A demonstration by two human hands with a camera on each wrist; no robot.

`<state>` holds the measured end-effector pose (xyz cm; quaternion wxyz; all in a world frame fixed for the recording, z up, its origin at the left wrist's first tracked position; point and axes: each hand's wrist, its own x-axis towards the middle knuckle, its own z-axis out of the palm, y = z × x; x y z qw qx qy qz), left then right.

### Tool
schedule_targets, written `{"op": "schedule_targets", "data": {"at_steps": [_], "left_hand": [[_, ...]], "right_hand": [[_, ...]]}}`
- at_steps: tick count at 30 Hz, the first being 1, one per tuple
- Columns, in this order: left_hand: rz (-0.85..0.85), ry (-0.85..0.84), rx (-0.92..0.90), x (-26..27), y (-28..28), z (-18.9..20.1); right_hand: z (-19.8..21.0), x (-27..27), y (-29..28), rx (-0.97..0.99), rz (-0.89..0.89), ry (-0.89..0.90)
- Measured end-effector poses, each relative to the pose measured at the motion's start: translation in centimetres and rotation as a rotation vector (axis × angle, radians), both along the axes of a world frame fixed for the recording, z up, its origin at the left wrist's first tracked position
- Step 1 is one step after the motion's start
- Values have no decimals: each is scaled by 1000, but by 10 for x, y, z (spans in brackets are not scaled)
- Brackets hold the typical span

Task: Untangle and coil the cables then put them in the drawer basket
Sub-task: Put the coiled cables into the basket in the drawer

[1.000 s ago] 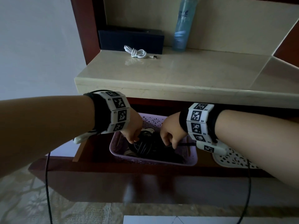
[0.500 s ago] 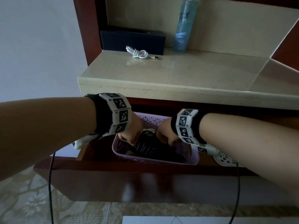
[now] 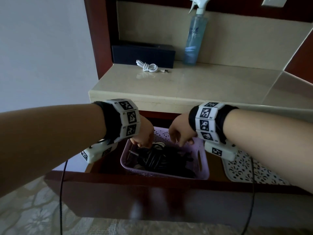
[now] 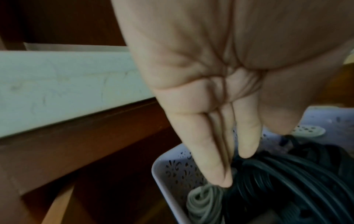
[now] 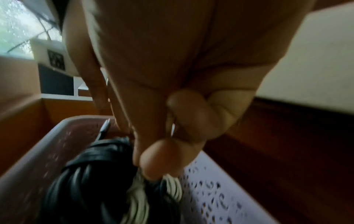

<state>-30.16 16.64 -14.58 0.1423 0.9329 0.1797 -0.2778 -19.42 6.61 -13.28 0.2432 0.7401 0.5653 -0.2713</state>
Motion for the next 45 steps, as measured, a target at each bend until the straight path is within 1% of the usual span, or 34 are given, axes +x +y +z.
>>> {"op": "schedule_targets", "data": {"at_steps": [1,3,4,5,7,10,12,14,15,16,18,19,21,24,25,27,29,32,35,38,40,43,45], "left_hand": [[-12,-6,32,0,0,7],[-49,-15,23,0,1,24],[-70,-16,-1,1,4,34],[-53,-35,-55,1,7,44],[-5,-120,-177,4,18,66],[56,-274,-256,14,38,89],[127,-387,-224,26,54,100],[194,-517,-131,43,74,109],[213,-557,-60,52,85,114],[213,-575,47,60,97,119],[165,-573,310,76,118,125],[136,-538,407,83,127,126],[126,-419,496,95,142,123],[95,-302,546,109,153,112],[87,-271,524,111,153,108],[136,-240,400,115,153,102],[145,-254,345,116,150,101],[129,-335,382,118,150,103],[177,-371,261,121,152,105],[261,-408,160,122,154,105],[307,-393,139,119,149,101],[264,-291,243,120,143,94],[252,-293,268,119,139,93]], "right_hand": [[9,1,-2,53,-10,-13],[30,3,-6,122,-22,-55],[41,3,-7,145,-45,-64],[50,6,-6,175,-68,-59],[66,11,0,249,-106,-45],[86,22,18,357,-134,-106],[99,30,34,441,-137,-174],[108,42,54,516,-127,-263],[111,49,65,528,-130,-311],[113,56,75,523,-133,-360],[111,72,98,485,-111,-399],[108,80,110,462,-89,-376],[101,89,129,411,-52,-370],[89,89,144,390,-11,-408],[85,88,147,383,-2,-402],[82,88,151,373,23,-402],[85,89,154,371,22,-413],[89,85,153,421,20,-397],[87,78,150,522,-32,-407],[86,70,147,561,-6,-387],[87,65,147,529,23,-401],[86,58,147,434,71,-454],[89,60,139,428,117,-495]]}}
